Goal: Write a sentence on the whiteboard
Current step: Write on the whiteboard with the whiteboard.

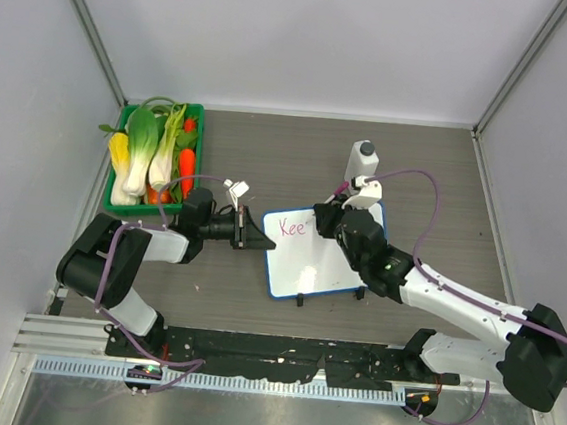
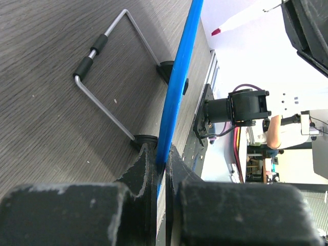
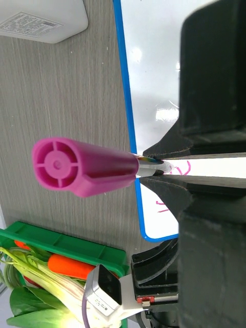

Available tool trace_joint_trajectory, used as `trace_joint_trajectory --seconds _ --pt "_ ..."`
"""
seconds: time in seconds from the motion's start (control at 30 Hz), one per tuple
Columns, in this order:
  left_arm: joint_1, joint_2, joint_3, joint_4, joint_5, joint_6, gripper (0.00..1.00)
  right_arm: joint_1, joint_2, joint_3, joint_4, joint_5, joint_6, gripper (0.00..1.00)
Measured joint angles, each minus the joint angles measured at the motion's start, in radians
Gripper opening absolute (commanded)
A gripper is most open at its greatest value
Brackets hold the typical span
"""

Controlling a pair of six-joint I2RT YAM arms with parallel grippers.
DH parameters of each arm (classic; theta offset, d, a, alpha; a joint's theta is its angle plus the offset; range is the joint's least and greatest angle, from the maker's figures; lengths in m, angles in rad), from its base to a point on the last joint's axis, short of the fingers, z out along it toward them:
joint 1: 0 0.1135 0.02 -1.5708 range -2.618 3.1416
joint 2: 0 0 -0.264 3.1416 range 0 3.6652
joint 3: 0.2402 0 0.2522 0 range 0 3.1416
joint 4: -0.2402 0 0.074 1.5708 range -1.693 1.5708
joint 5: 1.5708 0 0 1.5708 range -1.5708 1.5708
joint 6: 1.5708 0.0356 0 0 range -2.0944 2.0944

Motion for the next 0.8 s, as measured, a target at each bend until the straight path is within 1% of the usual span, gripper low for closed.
trace_joint_trajectory --seconds 0.33,0.8 --pt "0.000 0.000 0.000 0.000 0.000 0.000 0.00 0.000 0.044 0.012 -0.004 0.014 -0.018 0.01" --pt "0.000 0.000 0.000 -0.004 -0.001 0.000 0.00 0.000 0.026 -0.020 -0.004 0.006 -0.017 0.01"
